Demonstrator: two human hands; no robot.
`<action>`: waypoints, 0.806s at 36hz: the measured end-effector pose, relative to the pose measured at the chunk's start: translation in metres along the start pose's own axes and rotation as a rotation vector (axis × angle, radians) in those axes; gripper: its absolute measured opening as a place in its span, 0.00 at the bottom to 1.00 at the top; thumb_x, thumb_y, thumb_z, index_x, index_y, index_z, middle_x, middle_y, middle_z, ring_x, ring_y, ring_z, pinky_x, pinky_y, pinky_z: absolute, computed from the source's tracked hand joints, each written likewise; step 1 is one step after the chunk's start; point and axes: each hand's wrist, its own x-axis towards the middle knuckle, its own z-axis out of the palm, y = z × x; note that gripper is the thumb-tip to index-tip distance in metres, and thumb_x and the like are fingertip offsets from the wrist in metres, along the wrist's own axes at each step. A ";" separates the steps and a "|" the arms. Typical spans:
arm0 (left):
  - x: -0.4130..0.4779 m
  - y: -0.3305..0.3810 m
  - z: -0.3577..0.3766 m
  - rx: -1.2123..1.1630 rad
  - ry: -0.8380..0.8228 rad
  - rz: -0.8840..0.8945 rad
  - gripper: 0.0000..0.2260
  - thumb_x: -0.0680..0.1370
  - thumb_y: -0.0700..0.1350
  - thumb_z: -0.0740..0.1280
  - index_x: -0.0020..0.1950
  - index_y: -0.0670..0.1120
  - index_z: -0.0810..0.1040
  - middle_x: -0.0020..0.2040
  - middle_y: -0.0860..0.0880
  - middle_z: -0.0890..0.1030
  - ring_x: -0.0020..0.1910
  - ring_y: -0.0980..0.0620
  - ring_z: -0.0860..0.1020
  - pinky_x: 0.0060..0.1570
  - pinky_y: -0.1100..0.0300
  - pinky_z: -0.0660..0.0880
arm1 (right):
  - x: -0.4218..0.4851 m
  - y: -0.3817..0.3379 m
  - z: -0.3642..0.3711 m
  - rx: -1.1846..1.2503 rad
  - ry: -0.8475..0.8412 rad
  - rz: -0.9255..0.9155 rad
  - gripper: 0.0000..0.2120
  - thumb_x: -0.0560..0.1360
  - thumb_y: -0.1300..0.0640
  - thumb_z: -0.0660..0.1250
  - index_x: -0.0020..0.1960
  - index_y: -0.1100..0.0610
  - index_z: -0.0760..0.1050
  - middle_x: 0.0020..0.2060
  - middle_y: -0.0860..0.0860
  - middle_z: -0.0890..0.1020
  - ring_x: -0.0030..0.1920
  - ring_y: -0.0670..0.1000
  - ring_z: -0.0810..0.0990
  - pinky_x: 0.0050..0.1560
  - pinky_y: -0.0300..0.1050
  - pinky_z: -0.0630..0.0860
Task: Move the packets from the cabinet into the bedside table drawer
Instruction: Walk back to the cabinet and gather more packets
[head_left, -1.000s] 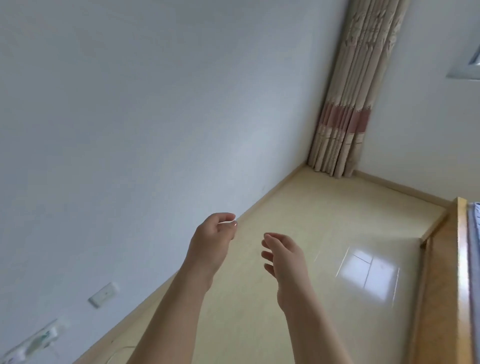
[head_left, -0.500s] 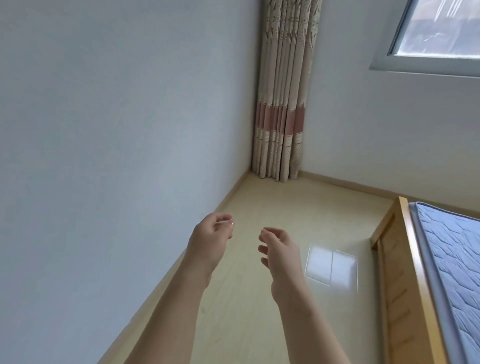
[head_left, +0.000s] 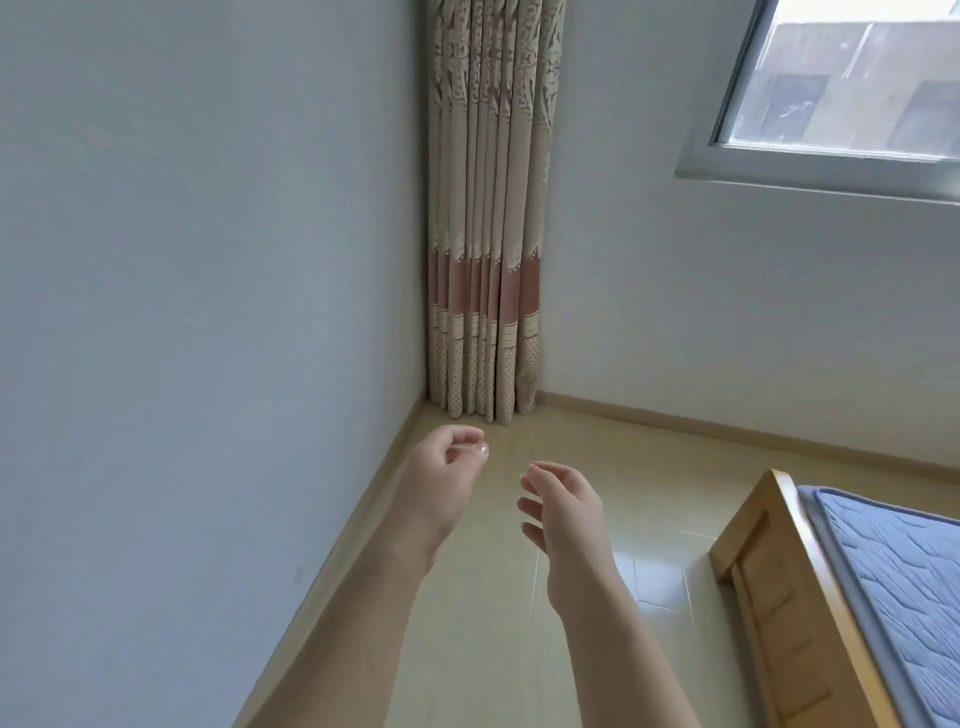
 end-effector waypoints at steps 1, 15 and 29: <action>0.021 0.004 0.007 0.004 -0.016 0.008 0.05 0.79 0.43 0.63 0.51 0.52 0.76 0.46 0.52 0.79 0.49 0.53 0.77 0.46 0.61 0.70 | 0.018 -0.008 0.003 0.018 0.008 0.000 0.05 0.78 0.59 0.62 0.45 0.52 0.73 0.43 0.49 0.77 0.44 0.48 0.75 0.40 0.41 0.70; 0.269 0.025 0.183 0.055 -0.194 -0.029 0.07 0.79 0.43 0.63 0.45 0.55 0.76 0.46 0.51 0.81 0.45 0.54 0.78 0.46 0.58 0.73 | 0.276 -0.081 -0.088 0.164 0.270 0.018 0.07 0.78 0.61 0.61 0.43 0.53 0.73 0.42 0.50 0.77 0.40 0.47 0.75 0.40 0.41 0.70; 0.463 0.081 0.404 0.020 -0.376 -0.034 0.09 0.79 0.40 0.62 0.44 0.53 0.75 0.44 0.50 0.79 0.43 0.54 0.76 0.45 0.59 0.71 | 0.497 -0.161 -0.220 0.176 0.406 0.042 0.06 0.78 0.59 0.61 0.44 0.52 0.74 0.44 0.50 0.78 0.40 0.47 0.75 0.41 0.40 0.70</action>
